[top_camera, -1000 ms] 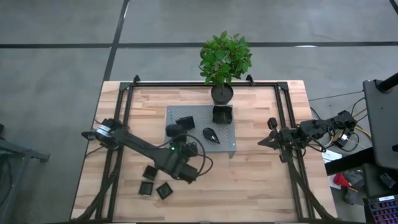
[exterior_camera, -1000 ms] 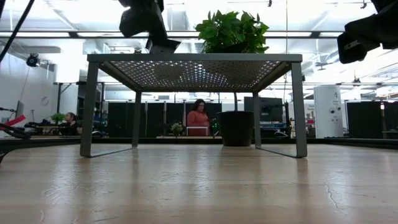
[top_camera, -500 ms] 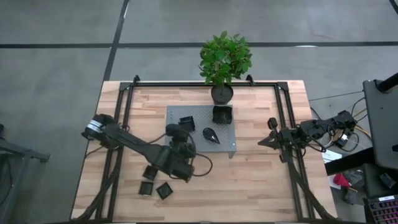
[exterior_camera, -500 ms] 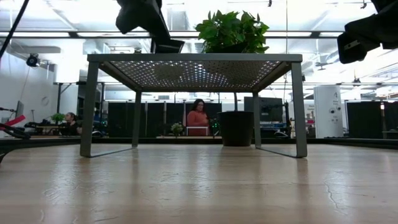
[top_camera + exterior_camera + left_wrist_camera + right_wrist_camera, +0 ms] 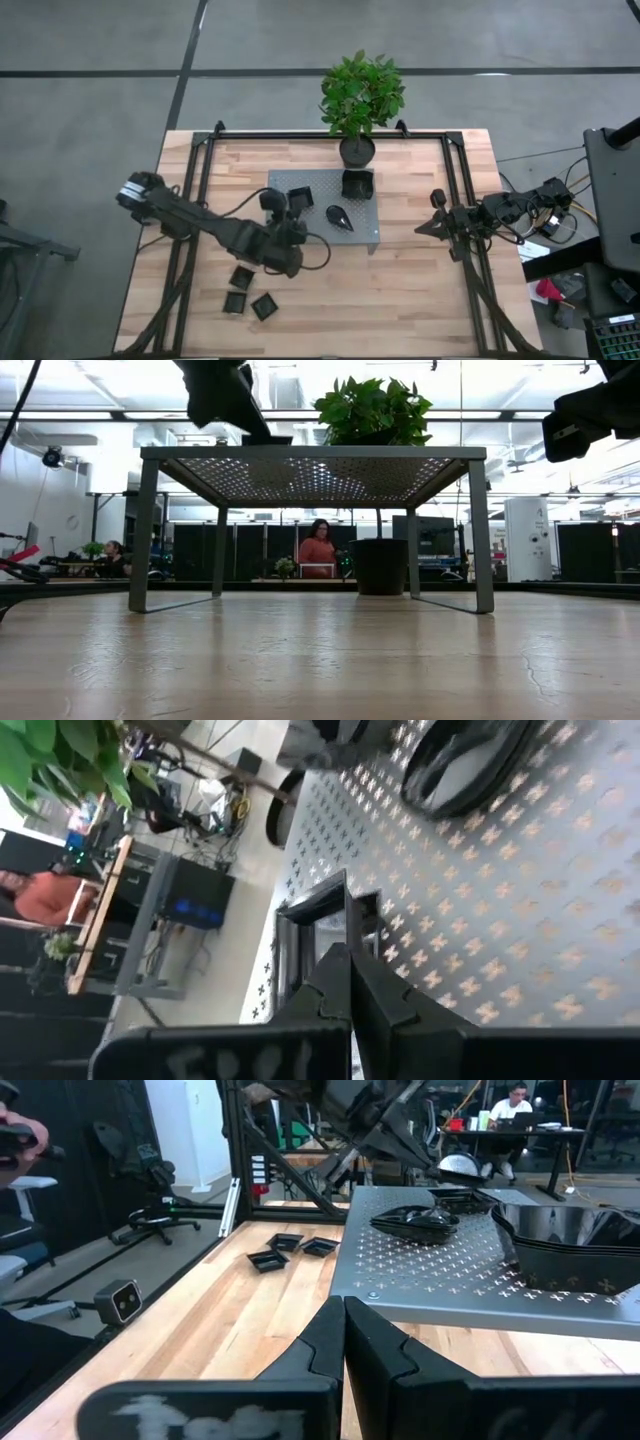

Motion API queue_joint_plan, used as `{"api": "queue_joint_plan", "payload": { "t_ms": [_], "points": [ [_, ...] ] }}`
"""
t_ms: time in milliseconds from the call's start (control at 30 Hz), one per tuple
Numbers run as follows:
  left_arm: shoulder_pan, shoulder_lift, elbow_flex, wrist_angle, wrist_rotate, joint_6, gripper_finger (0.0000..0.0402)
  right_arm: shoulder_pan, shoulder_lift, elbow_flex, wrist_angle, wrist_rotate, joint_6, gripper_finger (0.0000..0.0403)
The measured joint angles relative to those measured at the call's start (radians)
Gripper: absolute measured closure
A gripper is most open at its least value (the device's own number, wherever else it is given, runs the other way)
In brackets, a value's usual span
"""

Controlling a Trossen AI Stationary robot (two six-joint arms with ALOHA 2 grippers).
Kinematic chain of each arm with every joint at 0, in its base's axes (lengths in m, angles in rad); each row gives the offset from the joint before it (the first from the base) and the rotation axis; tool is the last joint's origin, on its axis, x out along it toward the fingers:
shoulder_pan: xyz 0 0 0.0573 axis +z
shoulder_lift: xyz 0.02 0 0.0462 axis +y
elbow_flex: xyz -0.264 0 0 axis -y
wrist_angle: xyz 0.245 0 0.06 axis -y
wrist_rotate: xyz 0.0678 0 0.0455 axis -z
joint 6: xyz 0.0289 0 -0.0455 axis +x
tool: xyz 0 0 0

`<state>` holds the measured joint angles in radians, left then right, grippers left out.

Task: Pick & Place Mini shaped plates
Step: Stack the black square plate on the black square plate on the shelf

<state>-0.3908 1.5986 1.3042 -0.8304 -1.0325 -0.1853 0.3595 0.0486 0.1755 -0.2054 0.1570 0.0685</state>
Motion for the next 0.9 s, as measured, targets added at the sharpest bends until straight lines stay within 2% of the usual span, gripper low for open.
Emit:
{"api": "queue_joint_plan", "payload": {
  "t_ms": [267, 900],
  "points": [
    [0.007, 0.019, 0.004, -0.007, -0.04, 0.009, 0.0401, 0.0, 0.0, 0.0, 0.0, 0.0, 0.0, 0.0394],
    [0.04, 0.02, 0.004, 0.01, 0.006, 0.005, 0.0401, 0.0, 0.0, 0.0, 0.0, 0.0, 0.0, 0.0394]
  ]
}}
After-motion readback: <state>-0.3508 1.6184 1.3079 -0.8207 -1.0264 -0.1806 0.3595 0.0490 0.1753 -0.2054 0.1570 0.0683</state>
